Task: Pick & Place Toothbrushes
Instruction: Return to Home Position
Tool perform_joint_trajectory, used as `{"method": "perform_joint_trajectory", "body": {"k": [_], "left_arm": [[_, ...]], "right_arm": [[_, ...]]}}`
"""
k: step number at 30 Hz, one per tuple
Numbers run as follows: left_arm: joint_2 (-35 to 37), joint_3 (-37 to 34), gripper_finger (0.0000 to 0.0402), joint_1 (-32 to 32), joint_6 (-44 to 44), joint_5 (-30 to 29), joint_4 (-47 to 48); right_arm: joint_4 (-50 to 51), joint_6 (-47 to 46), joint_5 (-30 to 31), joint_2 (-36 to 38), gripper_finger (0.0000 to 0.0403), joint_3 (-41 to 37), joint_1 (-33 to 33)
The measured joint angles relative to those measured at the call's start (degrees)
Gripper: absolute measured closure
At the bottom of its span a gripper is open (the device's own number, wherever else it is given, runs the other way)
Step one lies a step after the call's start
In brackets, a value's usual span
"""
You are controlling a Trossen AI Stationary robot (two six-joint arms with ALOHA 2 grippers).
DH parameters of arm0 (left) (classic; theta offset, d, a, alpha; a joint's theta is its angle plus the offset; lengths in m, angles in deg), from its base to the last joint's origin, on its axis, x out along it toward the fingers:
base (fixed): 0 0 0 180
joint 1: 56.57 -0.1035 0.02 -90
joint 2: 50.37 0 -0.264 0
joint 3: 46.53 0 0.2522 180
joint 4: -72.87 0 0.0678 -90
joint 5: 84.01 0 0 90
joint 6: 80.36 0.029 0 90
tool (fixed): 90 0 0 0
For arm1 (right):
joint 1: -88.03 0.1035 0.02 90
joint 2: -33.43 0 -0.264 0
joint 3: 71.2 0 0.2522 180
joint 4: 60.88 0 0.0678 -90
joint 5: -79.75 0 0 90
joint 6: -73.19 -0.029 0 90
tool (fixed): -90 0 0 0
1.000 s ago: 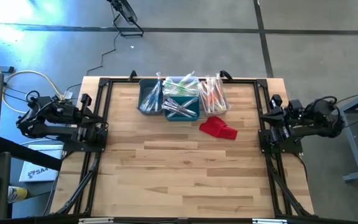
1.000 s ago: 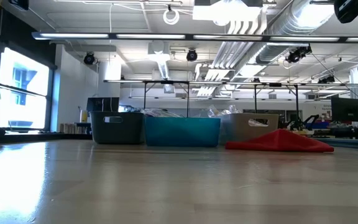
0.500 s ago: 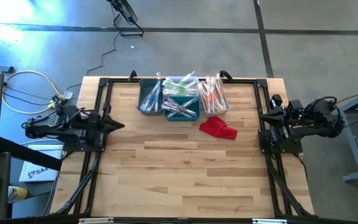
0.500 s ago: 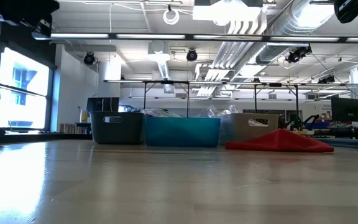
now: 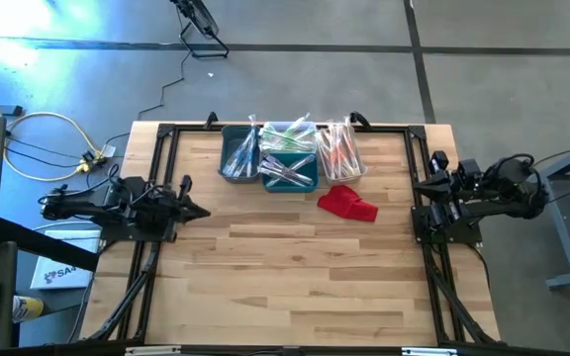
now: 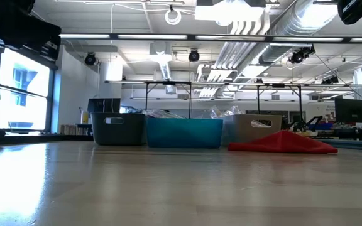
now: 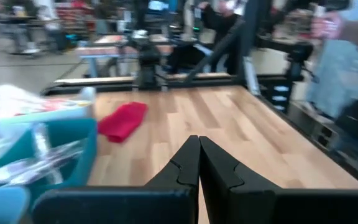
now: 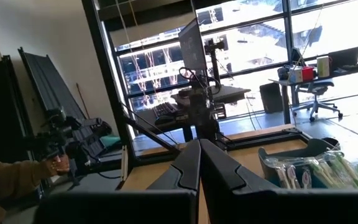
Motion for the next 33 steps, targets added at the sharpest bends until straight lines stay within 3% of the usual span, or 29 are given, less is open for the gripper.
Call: {"method": "perform_joint_trajectory", "body": {"k": [5, 12, 23, 33], "left_arm": [[0.0, -0.02, 0.0402, 0.0, 0.56, 5.64, 1.96], [0.0, -0.02, 0.0402, 0.01, 2.63, 6.05, 2.06], [-0.05, -9.9, 0.0402, 0.02, 2.15, 0.17, -12.74], [-0.69, -11.14, 0.0402, 0.0, 4.55, -3.33, -13.74]], "right_arm": [[0.22, -0.06, 0.02, 0.0, 0.0401, 0.0, 0.0], [0.24, -0.06, 0.04, 0.0, 0.04, 0.0, 0.0], [0.24, -1.22, 0.11, 0.0, 0.04, 0.0, -0.02], [0.67, -1.51, 0.11, 0.01, 0.04, 0.0, 0.0]]}}
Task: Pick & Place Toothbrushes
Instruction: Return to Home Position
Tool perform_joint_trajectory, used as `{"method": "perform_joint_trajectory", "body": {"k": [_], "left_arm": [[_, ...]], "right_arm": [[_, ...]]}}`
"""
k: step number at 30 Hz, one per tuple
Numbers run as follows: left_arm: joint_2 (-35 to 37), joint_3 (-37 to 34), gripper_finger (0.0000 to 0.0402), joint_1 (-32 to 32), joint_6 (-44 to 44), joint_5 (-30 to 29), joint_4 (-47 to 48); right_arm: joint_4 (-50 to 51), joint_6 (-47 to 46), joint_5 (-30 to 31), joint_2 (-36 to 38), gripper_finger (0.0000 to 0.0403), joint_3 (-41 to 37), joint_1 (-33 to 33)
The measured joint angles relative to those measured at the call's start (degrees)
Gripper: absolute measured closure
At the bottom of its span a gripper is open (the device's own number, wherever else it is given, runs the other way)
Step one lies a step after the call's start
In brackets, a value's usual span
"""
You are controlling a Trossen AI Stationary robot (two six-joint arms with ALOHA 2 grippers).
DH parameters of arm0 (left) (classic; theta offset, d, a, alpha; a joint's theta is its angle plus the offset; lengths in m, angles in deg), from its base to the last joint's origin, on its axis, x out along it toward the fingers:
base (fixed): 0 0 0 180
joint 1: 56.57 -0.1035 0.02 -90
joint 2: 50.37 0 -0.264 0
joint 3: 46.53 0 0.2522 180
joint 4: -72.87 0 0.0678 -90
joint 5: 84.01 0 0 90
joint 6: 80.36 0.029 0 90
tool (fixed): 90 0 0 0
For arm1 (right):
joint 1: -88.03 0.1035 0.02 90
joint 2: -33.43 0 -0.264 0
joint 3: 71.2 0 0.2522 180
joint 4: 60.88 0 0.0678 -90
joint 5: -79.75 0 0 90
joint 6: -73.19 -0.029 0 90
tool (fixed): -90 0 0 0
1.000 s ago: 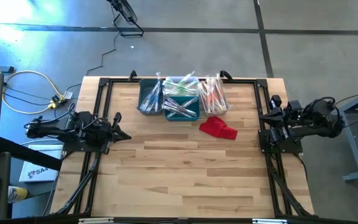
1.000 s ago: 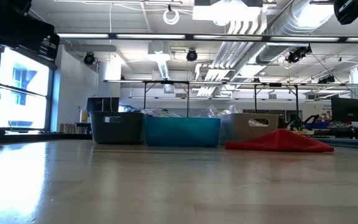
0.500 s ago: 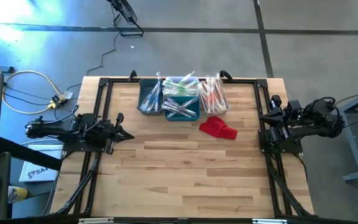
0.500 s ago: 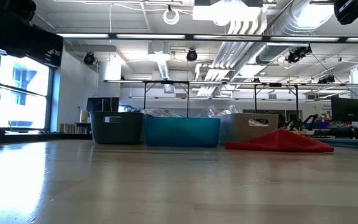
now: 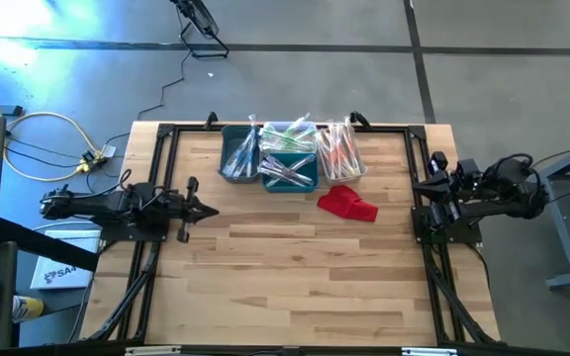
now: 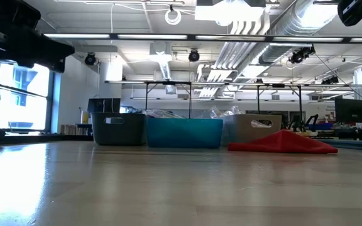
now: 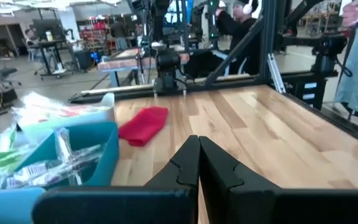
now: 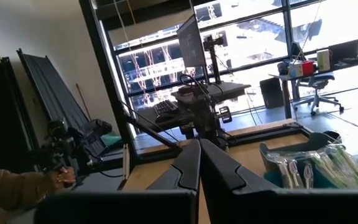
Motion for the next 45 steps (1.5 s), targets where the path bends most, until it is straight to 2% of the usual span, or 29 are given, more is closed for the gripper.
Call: {"method": "perform_joint_trajectory", "body": {"k": [6, 11, 18, 24, 34, 45], "left_arm": [[-0.03, -0.07, 0.0402, 0.0, -1.38, 0.11, 0.2], [-0.03, -0.09, 0.0402, 0.0, -1.96, 0.11, 0.22], [-0.01, -0.14, 0.0402, 0.0, -1.93, 0.11, 0.22], [-0.01, -0.16, 0.0402, 0.0, -1.94, 0.11, 0.22], [-0.02, -0.16, 0.0402, 0.0, -1.46, 0.11, 0.21], [-0.03, -0.16, 0.0402, 0.0, -0.86, 0.07, 0.22]], "right_arm": [[0.81, 1.35, 0.55, -0.01, 0.04, 0.0, 0.0], [0.79, 3.62, 3.67, 0.0, 0.04, 0.0, -0.02], [-2.14, 3.91, 3.18, -0.32, 0.04, -0.17, 0.0], [-13.83, 8.86, 3.2, -0.28, 0.04, -9.12, 0.0], [-22.09, 4.0, 4.41, 0.05, 0.0401, -21.84, -0.02], [-26.66, 4.81, 4.17, 0.08, 0.0401, -27.45, -0.01]]}}
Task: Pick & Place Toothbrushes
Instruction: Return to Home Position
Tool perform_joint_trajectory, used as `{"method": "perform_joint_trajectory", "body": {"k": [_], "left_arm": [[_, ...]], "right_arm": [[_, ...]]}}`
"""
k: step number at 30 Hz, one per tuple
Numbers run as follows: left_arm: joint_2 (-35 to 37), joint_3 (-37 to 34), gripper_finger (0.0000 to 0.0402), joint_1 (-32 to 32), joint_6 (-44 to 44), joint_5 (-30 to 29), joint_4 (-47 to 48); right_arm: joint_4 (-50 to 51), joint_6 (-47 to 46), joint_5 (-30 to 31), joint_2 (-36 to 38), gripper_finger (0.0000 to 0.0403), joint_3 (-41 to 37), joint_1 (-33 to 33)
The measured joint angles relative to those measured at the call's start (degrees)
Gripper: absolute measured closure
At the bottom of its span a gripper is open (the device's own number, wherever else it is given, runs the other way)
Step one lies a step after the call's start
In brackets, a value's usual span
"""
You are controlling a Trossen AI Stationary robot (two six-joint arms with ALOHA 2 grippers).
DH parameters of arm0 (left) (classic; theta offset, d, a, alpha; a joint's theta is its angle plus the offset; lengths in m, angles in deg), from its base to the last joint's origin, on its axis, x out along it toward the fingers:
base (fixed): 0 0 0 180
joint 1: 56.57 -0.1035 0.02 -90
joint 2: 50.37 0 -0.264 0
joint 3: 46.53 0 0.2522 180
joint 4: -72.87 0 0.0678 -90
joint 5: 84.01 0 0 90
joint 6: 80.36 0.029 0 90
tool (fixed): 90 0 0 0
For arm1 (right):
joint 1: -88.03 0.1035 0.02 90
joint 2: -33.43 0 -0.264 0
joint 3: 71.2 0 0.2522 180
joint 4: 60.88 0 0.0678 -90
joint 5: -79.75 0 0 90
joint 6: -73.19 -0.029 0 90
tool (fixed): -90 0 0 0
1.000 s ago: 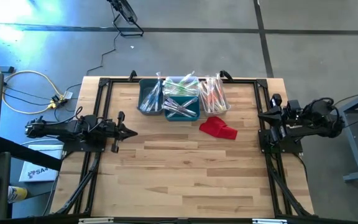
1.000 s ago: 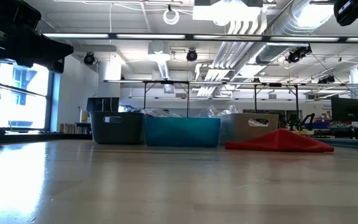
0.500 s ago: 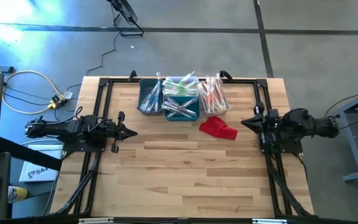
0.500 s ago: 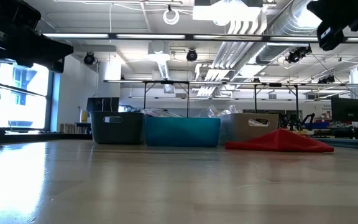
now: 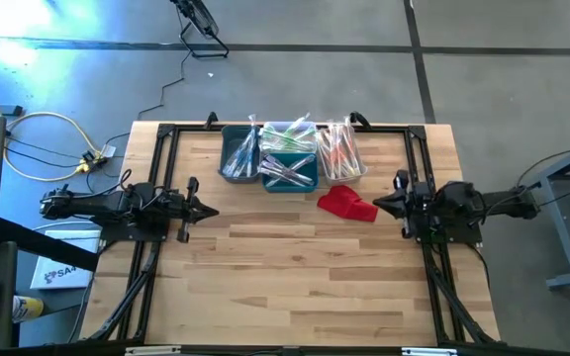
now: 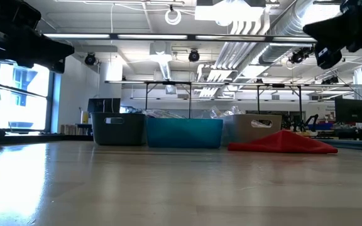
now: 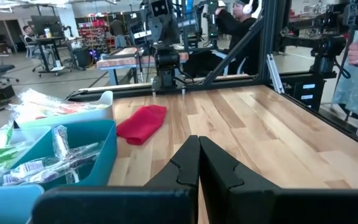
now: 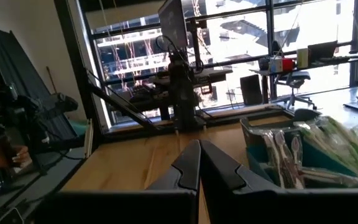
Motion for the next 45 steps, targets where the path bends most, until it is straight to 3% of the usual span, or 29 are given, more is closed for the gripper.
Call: {"method": "perform_joint_trajectory", "body": {"k": [8, 19, 45], "left_arm": [[0.0, 0.0, 0.0402, 0.01, 0.0, 0.0, 0.02], [-0.02, 0.0, 0.0402, 0.02, -0.02, 0.01, 0.02], [-0.02, 0.0, 0.0402, 0.0, -0.15, 0.02, 0.02]], "right_arm": [[-3.33, -1.24, 0.55, 0.0, 0.0401, -5.79, -0.01], [-1.29, 3.13, -0.09, -1.03, 0.0401, -5.84, -0.01], [-0.9, 2.85, -1.03, -1.42, 0.04, -5.88, 0.01]]}}
